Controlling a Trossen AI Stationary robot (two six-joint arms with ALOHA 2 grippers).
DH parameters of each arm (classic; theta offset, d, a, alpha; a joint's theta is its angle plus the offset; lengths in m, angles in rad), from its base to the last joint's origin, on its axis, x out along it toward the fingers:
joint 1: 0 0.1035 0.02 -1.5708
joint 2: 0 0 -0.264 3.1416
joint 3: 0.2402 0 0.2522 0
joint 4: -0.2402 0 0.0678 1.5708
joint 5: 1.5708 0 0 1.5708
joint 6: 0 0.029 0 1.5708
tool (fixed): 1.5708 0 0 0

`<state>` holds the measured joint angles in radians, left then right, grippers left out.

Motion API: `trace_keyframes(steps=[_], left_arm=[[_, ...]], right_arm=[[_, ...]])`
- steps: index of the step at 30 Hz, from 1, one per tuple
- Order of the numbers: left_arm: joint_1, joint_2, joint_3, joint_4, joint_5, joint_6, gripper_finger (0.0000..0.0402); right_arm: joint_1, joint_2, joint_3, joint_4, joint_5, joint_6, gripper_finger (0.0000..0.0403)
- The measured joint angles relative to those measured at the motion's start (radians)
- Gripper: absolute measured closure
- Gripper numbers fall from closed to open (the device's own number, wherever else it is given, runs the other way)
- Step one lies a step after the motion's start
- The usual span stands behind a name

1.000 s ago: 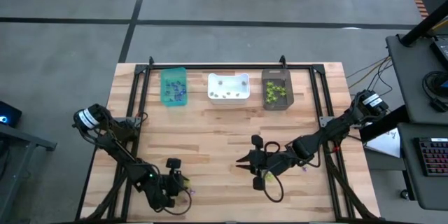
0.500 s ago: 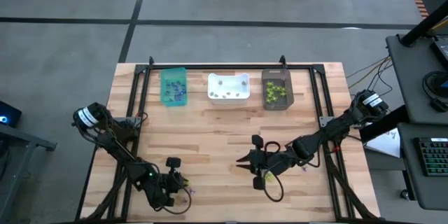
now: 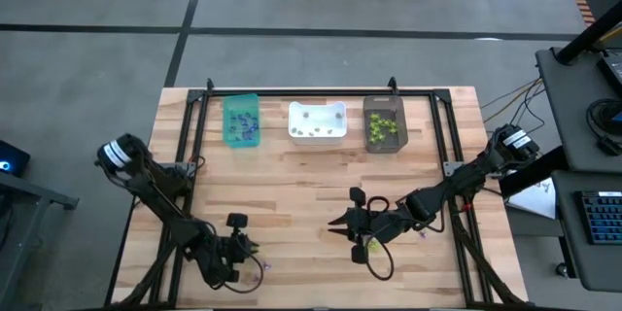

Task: Sort Halloween decoration
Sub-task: Put the green spider toy into the black bin

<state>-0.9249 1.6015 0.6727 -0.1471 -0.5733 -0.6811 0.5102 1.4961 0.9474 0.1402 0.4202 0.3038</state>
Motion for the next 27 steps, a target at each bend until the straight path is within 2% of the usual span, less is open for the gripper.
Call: trace_keyframes(steps=[14,19,27], left_arm=[[0.060,-0.088,0.002,-0.001,-0.023,0.048,0.0371],[0.086,-0.138,0.002,0.001,-0.048,0.070,0.0397],[0.101,-0.256,0.004,-0.037,-0.046,0.105,0.0401]], right_arm=[[-0.003,0.000,0.001,0.000,0.004,-0.036,0.0344],[-0.014,0.057,0.003,0.045,0.079,-0.119,0.0344],[-0.039,0.127,0.026,0.079,0.078,-0.165,0.0344]])
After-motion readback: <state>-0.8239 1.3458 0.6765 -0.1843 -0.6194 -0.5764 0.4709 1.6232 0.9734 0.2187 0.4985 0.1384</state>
